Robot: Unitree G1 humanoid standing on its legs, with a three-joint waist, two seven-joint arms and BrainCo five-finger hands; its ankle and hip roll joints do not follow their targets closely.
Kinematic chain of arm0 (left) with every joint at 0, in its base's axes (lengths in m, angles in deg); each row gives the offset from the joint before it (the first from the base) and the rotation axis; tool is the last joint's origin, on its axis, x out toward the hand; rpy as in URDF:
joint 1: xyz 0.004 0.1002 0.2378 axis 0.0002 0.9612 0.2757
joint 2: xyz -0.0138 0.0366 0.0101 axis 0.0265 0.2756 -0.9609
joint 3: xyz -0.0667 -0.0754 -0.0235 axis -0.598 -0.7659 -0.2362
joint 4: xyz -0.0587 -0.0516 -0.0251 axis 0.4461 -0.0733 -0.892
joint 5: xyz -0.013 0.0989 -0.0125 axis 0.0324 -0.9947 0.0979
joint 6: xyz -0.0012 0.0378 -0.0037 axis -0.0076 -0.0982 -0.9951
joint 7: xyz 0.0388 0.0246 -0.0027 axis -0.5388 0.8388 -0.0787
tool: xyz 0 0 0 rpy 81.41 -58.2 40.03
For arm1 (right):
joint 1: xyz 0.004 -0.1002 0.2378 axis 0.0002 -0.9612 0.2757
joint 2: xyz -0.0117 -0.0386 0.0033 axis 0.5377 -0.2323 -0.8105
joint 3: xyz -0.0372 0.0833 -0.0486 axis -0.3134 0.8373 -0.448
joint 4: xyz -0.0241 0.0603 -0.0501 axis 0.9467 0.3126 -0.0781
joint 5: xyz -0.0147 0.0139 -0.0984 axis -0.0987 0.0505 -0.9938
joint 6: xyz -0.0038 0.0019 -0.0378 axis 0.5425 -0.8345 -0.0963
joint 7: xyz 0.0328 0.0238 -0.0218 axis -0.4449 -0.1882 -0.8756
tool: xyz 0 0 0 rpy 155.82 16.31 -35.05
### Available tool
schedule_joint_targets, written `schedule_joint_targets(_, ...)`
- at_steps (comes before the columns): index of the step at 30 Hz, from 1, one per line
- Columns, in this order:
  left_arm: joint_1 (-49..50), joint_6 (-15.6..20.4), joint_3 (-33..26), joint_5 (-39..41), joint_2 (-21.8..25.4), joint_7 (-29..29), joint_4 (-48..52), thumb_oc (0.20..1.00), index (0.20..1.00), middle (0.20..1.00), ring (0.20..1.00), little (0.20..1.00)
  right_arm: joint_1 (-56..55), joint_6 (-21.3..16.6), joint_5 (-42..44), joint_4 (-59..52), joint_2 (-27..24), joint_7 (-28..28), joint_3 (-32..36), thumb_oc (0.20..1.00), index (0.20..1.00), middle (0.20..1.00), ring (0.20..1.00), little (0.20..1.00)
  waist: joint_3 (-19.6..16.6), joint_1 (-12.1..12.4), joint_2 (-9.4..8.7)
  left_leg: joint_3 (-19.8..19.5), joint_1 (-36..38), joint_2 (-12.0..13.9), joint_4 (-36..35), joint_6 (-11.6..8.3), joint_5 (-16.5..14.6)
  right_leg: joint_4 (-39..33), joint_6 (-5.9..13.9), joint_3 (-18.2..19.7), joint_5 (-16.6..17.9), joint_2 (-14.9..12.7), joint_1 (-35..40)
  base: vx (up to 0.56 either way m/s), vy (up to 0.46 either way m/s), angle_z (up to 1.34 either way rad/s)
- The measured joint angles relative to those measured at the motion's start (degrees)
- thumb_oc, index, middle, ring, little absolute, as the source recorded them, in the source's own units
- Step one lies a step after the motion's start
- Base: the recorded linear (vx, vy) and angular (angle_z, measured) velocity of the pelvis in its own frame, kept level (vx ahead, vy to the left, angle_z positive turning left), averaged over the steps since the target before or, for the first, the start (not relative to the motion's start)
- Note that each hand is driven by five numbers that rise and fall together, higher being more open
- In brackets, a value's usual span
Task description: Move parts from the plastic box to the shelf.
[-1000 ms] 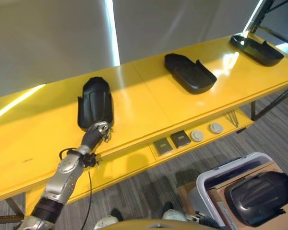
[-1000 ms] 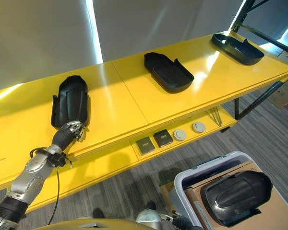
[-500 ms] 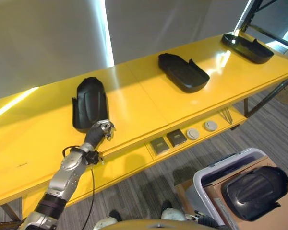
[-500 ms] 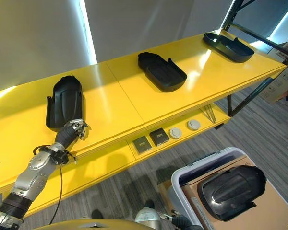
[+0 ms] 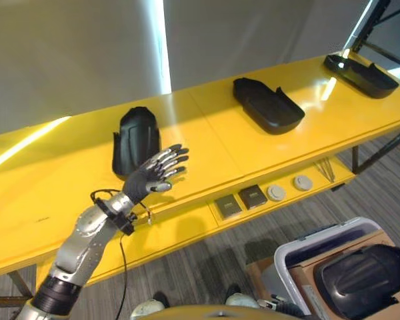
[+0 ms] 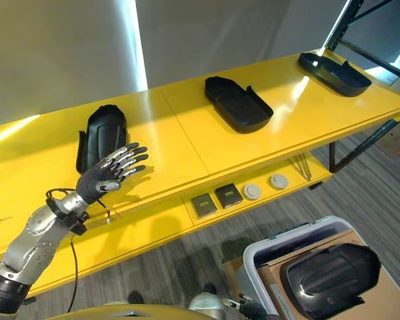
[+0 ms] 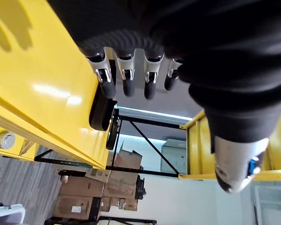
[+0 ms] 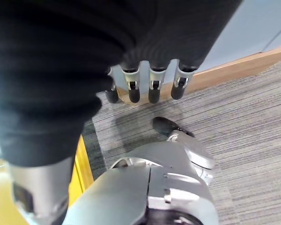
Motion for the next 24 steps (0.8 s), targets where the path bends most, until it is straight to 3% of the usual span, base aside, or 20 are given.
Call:
schedule_joint_targets(6, 0.0, -0.1, -0.4, 1.6, 0.0, 2.9, 3.6, 1.000, 1.000, 1.000, 1.000, 1.000, 0.1, 0.0, 0.1, -0.2, 0.2, -1.0, -0.2, 1.000, 1.000, 1.000, 1.000, 1.000, -1.4, 0.1, 0.56, -0.9, 0.0, 0.2, 0.3, -0.15, 0.1, -0.2, 0.00, -0.1, 0.0, 0.5, 0.2, 0.02, -0.078, 0.01)
schedule_joint_targets(10, 0.2, -0.4, -2.1, 4.8, 0.0, 3.2, 4.5, 1.000, 1.000, 1.000, 1.000, 1.000, 0.0, 0.1, 0.1, 0.1, 0.3, -1.0, -0.2, 1.000, 1.000, 1.000, 1.000, 1.000, -2.0, 0.0, -0.01, 0.7, 0.9, 0.8, 1.1, -0.36, 0.1, -1.1, -0.31, 2.2, 0.2, 1.6, -0.2, 0.05, -0.076, -0.23)
schedule_joint_targets(12, 0.5, -0.4, -2.4, 5.1, -0.1, 3.2, 4.5, 1.000, 1.000, 1.000, 1.000, 1.000, 0.5, -0.2, -0.1, 1.5, 0.4, -0.7, -0.3, 1.000, 1.000, 1.000, 1.000, 1.000, -2.5, 0.2, -0.95, 0.8, 1.0, 0.9, 2.6, -1.18, -0.8, -2.2, -0.37, 5.3, 0.4, 2.5, -1.2, -0.02, -0.038, -0.59)
schedule_joint_targets(13, 0.6, -0.3, -2.4, 5.1, 0.0, 3.1, 4.4, 1.000, 1.000, 1.000, 1.000, 1.000, 1.1, -0.3, -0.5, 2.7, 0.6, -0.4, -0.5, 1.000, 1.000, 1.000, 1.000, 1.000, -2.6, 1.0, -1.65, -1.8, 0.8, 0.7, 4.1, -1.06, -1.5, -2.1, -0.58, 7.8, 0.6, 2.7, -1.9, -0.05, -0.014, -1.06)
schedule_joint_targets(15, 1.7, -0.3, -2.7, 5.3, 0.0, 2.5, 4.4, 1.000, 1.000, 1.000, 1.000, 1.000, 3.4, -0.4, -1.5, 4.5, 0.5, 0.3, -2.3, 1.000, 1.000, 1.000, 1.000, 1.000, -2.7, 4.3, -3.32, -11.6, 0.1, 0.2, 7.9, 0.96, -2.6, -1.9, -2.04, 15.4, 1.5, 2.5, -4.4, -0.05, 0.036, -1.92)
schedule_joint_targets(16, 2.2, -0.3, -2.7, 5.5, -0.5, 2.5, 4.4, 1.000, 1.000, 1.000, 1.000, 1.000, 5.3, -0.8, -1.7, 4.1, -0.6, 0.6, -2.9, 1.000, 1.000, 1.000, 1.000, 1.000, -2.9, 4.6, -4.10, -22.7, -2.1, -1.5, 9.4, 1.50, -5.9, -1.9, -3.20, 21.3, 2.8, 2.3, -6.9, -0.08, 0.062, -2.20)
schedule_joint_targets(17, 2.0, -0.4, -2.7, 5.5, -1.0, 2.5, 4.4, 1.000, 1.000, 1.000, 1.000, 1.000, 5.9, -0.9, -1.5, 4.0, -1.4, 0.5, -2.8, 1.000, 1.000, 1.000, 1.000, 1.000, -2.9, 4.0, -3.89, -25.7, -2.4, -2.8, 8.5, 1.62, -6.3, -1.9, -3.09, 23.4, 3.4, 2.5, -7.9, -0.15, 0.119, -1.99)
schedule_joint_targets(18, 1.4, -0.5, -3.0, 5.6, -2.1, 2.5, 4.6, 1.000, 1.000, 1.000, 1.000, 1.000, 6.5, -1.4, -0.9, 3.8, -2.6, 0.3, -2.8, 1.000, 1.000, 1.000, 1.000, 1.000, -2.9, 3.6, -3.06, -28.4, -3.4, -5.1, 8.5, 1.59, -7.4, -1.9, -1.75, 25.9, 4.6, 2.5, -9.3, -0.13, 0.096, -1.36)
schedule_joint_targets(20, 1.4, -0.5, -3.3, 5.9, -2.6, 2.5, 4.4, 1.000, 1.000, 1.000, 1.000, 1.000, 4.9, -1.7, 1.1, 1.3, -2.4, 0.0, -2.2, 1.000, 1.000, 1.000, 1.000, 1.000, -2.7, 2.7, -4.31, -26.2, -3.0, -7.2, 10.8, 2.31, -8.8, -2.2, -1.34, 27.8, 4.6, 1.2, -9.9, -0.23, 0.191, -0.92)
schedule_joint_targets(21, 1.2, -0.6, -3.3, 5.9, -2.8, 2.7, 4.2, 1.000, 1.000, 1.000, 1.000, 1.000, 2.9, -2.0, 2.2, -1.8, -2.2, -0.4, -1.4, 1.000, 1.000, 1.000, 1.000, 1.000, -2.6, 1.1, -5.02, -25.3, -3.0, -8.1, 12.0, 2.81, -9.5, -2.1, -0.77, 28.1, 4.2, 0.3, -10.2, -0.28, 0.245, -0.39)
schedule_joint_targets(23, 1.8, -0.5, -3.7, 5.9, -2.0, 2.8, 4.0, 1.000, 1.000, 1.000, 1.000, 1.000, -3.8, -2.8, 5.3, -15.5, -0.6, -1.0, 3.1, 1.000, 1.000, 1.000, 1.000, 1.000, -1.7, 0.0, -6.12, -22.5, -3.2, -10.0, 14.1, 4.48, -10.1, -1.8, -1.16, 29.9, 4.6, -1.5, -11.0, -0.21, 0.175, -0.68)
schedule_joint_targets(24, 1.9, -0.5, -3.6, 5.9, -1.6, 2.8, 2.9, 1.000, 1.000, 1.000, 1.000, 1.000, -5.0, -5.8, 7.2, -19.7, 0.7, -0.9, 4.7, 1.000, 1.000, 1.000, 1.000, 1.000, -0.8, -0.1, -4.90, -19.1, -4.0, -9.2, 14.0, 6.08, -10.8, -0.2, 1.23, 30.1, 2.2, -2.2, -12.5, -0.20, 0.175, -1.03)
